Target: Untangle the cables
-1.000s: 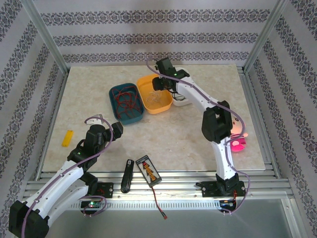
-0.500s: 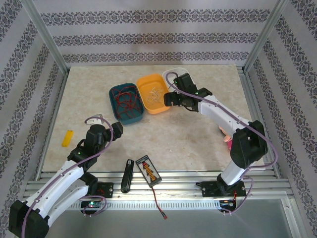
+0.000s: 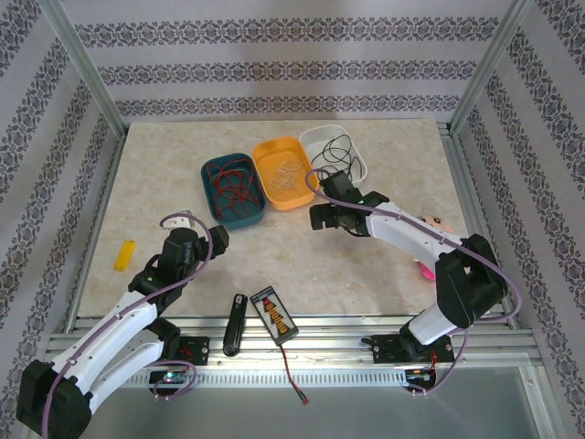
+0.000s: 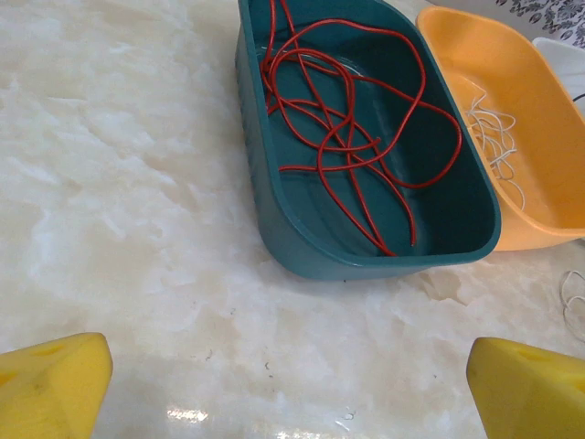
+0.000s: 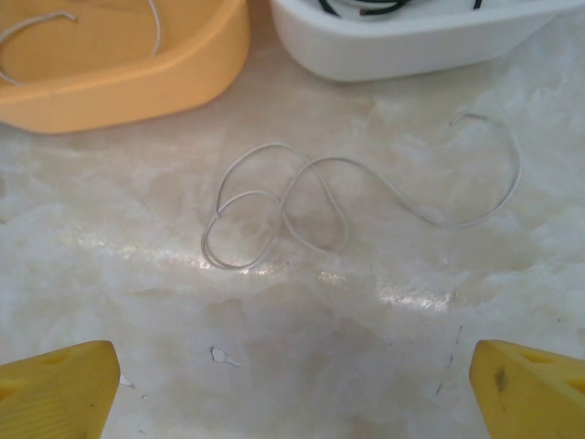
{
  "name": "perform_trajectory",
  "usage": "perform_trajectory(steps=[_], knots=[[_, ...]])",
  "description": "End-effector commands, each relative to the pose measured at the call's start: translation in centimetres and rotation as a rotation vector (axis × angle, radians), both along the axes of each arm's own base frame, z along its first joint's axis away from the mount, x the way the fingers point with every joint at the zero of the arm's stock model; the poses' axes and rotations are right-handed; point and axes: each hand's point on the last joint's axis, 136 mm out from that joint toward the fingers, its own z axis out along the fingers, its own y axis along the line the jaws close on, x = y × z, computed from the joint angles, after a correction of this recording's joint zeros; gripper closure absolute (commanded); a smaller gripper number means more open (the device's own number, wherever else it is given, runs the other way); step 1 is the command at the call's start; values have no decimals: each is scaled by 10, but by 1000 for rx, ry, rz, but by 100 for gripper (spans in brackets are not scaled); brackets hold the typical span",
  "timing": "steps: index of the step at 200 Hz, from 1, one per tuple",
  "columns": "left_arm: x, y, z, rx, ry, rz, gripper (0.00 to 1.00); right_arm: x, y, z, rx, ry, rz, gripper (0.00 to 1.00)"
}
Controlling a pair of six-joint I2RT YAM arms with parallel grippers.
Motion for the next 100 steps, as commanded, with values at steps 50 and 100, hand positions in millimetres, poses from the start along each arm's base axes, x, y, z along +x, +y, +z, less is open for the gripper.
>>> perform_trajectory(steps=[50, 100], knots=[[4, -1, 10, -20, -40, 3, 1, 14, 7, -31, -94, 41, -93, 5], [5, 0, 10, -6, -40, 7, 1, 29, 23, -54, -138, 78, -74, 7]])
